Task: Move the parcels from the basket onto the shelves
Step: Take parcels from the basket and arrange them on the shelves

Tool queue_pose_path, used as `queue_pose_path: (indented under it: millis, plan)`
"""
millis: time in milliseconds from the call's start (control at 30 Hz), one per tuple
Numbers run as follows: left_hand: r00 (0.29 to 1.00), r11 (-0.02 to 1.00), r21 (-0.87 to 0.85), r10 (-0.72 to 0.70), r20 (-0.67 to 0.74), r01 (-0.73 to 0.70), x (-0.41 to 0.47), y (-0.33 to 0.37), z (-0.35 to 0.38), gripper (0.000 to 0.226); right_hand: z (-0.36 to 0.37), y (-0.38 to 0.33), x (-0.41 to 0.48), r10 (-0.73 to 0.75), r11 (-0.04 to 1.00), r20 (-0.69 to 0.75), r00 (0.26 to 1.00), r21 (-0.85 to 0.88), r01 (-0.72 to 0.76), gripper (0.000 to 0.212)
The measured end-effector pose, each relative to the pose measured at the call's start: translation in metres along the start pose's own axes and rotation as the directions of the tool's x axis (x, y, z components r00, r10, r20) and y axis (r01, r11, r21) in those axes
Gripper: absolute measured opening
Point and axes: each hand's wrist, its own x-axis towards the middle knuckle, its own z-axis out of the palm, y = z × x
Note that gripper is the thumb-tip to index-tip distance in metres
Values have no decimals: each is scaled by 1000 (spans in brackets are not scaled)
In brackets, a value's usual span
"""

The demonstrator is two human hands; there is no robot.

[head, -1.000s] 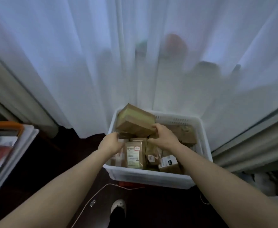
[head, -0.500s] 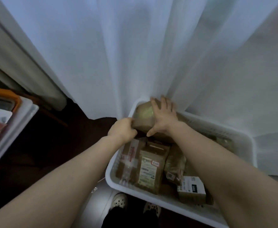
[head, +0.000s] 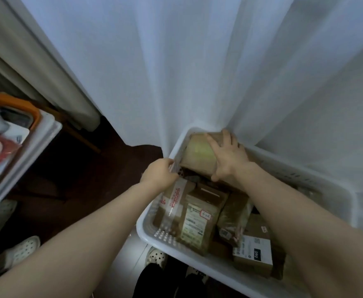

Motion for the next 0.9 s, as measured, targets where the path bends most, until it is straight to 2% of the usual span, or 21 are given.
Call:
queue_pose_path:
  millis: [100,167,267,333,433,500,567,667,733,767,800,833,900]
  plan:
    - [998,992,-119,-54,-32,50,-17,19,-16,48,-14,21,-51,30,984,-71,997,179,-17,138]
    - [992,945,-307,-125,-17,114,-32,43,-30,52,-29,32,-90,24,972,-149,989,235,12,138]
    - [968,747,-616,-177,180,252,-63,90,-49,54,-48,41,-151,0,966,-300,954,245,77,138]
    - [947,732,-618,-122,296,287,-82,121,-61,55,-57,45,-192,6,971,-403,915,223,92,136]
    - [887,751,-589,11,461,297,-102,163,-73,96,-69,48,-250,15,990,-575,818,123,68,121]
    - [835,766,-574,89,542,291,-114,187,-76,111,-75,47,-287,8,998,-691,723,56,42,106]
    - [781,789,-546,142,608,282,-129,207,-73,102,-78,44,-321,32,999,-735,677,30,-15,101]
    - [717,848,-491,215,663,199,-161,227,-68,74,-73,33,-367,88,995,-720,689,27,-98,116]
    - [683,866,-485,281,674,122,-183,232,-66,59,-66,20,-396,241,971,-710,662,171,-170,129]
    - [671,864,-498,328,665,72,-193,234,-65,52,-64,9,-410,380,922,-689,617,331,-199,127]
    - [660,857,-515,374,651,23,-202,235,-64,46,-62,-2,-423,541,825,-635,552,529,-199,120]
    - [650,846,-533,418,635,-24,-210,236,-62,39,-61,-10,-434,699,674,-544,465,719,-171,110]
    - [611,808,-584,503,611,-81,-229,236,-57,30,-65,-18,-456,922,272,-254,291,962,-22,96]
